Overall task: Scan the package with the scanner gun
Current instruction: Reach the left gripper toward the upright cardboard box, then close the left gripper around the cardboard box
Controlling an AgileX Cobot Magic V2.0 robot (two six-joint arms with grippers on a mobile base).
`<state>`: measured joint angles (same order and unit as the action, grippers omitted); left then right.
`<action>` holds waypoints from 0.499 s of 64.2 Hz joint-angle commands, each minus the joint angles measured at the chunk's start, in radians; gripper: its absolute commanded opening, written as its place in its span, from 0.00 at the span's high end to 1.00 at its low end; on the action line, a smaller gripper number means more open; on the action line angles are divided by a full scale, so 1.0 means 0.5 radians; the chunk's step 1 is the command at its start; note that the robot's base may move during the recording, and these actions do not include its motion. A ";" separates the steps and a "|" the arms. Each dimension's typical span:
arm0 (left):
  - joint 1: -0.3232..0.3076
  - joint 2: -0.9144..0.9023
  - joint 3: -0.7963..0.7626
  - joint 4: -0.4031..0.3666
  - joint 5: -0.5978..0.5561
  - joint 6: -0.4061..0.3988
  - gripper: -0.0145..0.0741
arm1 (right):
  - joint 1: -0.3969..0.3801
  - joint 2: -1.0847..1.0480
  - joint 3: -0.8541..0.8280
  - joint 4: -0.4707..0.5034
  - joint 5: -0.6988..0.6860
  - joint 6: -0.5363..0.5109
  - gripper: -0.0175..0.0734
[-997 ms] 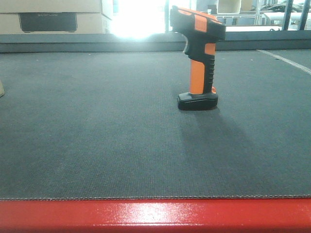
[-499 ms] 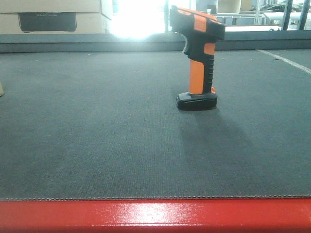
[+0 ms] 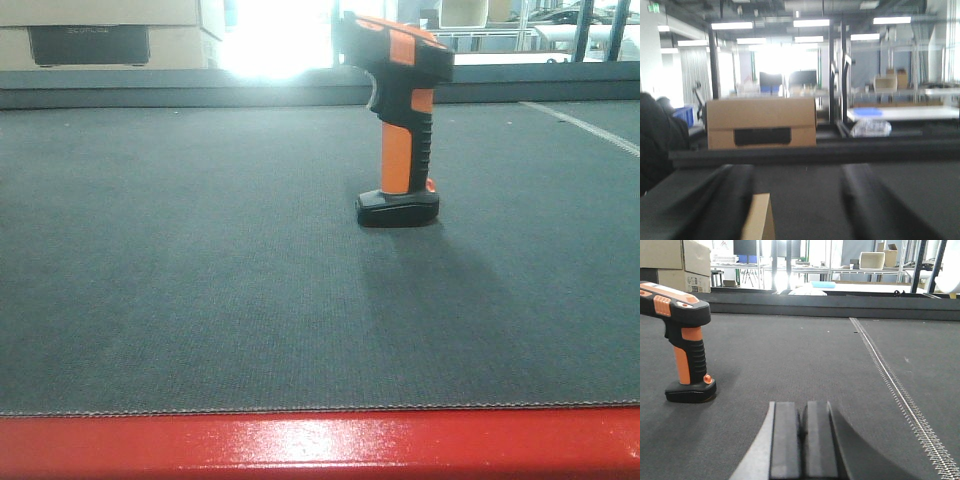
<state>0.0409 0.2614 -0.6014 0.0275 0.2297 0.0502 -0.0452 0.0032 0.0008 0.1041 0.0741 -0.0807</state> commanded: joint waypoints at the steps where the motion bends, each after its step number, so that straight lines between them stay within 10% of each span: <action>1: -0.010 0.215 -0.190 0.013 0.212 -0.004 0.29 | -0.011 -0.006 -0.002 -0.009 -0.054 -0.001 0.98; 32: 0.068 1.746 -1.495 -0.018 1.422 0.115 0.21 | -0.011 -0.006 -0.002 -0.009 -0.054 -0.001 0.98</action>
<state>0.0468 1.0445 -1.2564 0.0288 0.8910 0.0700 -0.0452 0.0032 0.0008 0.1041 0.0741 -0.0807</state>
